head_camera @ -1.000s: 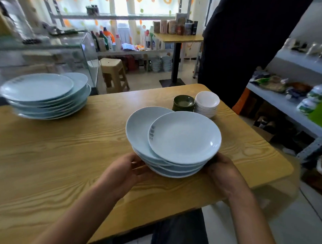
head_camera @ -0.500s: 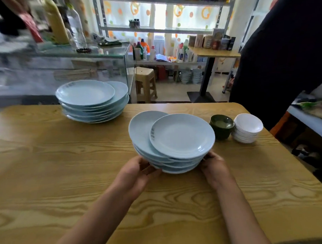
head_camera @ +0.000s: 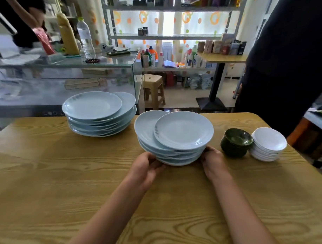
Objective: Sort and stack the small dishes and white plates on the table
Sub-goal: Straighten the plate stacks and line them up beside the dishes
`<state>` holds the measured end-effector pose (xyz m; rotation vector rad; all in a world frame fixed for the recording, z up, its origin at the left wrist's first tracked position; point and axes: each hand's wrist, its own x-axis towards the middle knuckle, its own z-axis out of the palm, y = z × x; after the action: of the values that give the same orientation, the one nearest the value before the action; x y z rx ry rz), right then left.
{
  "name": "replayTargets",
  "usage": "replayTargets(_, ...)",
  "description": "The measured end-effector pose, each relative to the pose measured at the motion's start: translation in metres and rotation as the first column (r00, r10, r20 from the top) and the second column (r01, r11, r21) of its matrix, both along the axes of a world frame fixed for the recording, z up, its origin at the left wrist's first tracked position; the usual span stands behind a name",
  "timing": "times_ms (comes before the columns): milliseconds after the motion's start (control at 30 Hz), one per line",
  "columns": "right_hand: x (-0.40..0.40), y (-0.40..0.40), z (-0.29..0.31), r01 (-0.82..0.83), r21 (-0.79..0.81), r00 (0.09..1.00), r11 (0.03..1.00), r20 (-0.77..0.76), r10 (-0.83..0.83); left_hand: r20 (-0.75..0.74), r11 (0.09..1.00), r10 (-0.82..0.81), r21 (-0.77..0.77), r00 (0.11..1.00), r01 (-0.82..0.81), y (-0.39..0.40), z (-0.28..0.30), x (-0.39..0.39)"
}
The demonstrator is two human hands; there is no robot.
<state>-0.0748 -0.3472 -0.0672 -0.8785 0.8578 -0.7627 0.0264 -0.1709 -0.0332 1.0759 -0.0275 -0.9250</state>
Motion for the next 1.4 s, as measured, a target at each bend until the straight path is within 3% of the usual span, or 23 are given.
replayTargets(600,0.097,-0.08,-0.015,-0.043,-0.111,0.999,0.993,-0.011,0.043,0.046,0.995,-0.095,-0.002,0.994,0.095,-0.054,-0.011,0.104)
replayTargets(867,0.116,-0.095,-0.018,-0.118,-0.225,0.98,0.967,-0.182,0.077,0.085,0.995,-0.102,0.015,0.991,0.101,-0.069,-0.015,0.128)
replayTargets(967,0.114,-0.091,-0.019,-0.133,-0.24,0.976,0.962,-0.203,0.085,0.089,0.999,-0.034,0.045,0.995,0.03,-0.071,-0.024,0.122)
replayTargets(1000,0.111,-0.086,-0.017,-0.145,-0.27,0.969,0.952,-0.234,0.081,0.159,0.996,-0.015,0.092,0.987,0.0,-0.072,-0.029,0.118)
replayTargets(1067,0.1,-0.073,-0.014,-0.156,-0.317,0.953,0.935,-0.298,0.058,0.39,0.982,-0.02,0.182,0.92,-0.055,-0.067,-0.038,0.105)
replayTargets(1133,0.085,-0.061,-0.015,-0.178,-0.35,0.942,0.919,-0.331,0.057,0.659,0.944,-0.114,0.306,0.743,-0.126,-0.064,-0.049,0.089)
replayTargets(1267,0.034,-0.036,-0.016,-0.289,-0.496,0.88,0.819,-0.473,0.024,0.756,0.906,-0.345,0.424,0.556,-0.015,-0.063,-0.06,0.047)
replayTargets(1400,-0.035,-0.016,-0.024,-0.375,-0.672,0.797,0.639,-0.586,-0.148,0.847,0.867,-0.481,0.498,0.225,-0.021,-0.078,-0.069,0.007)
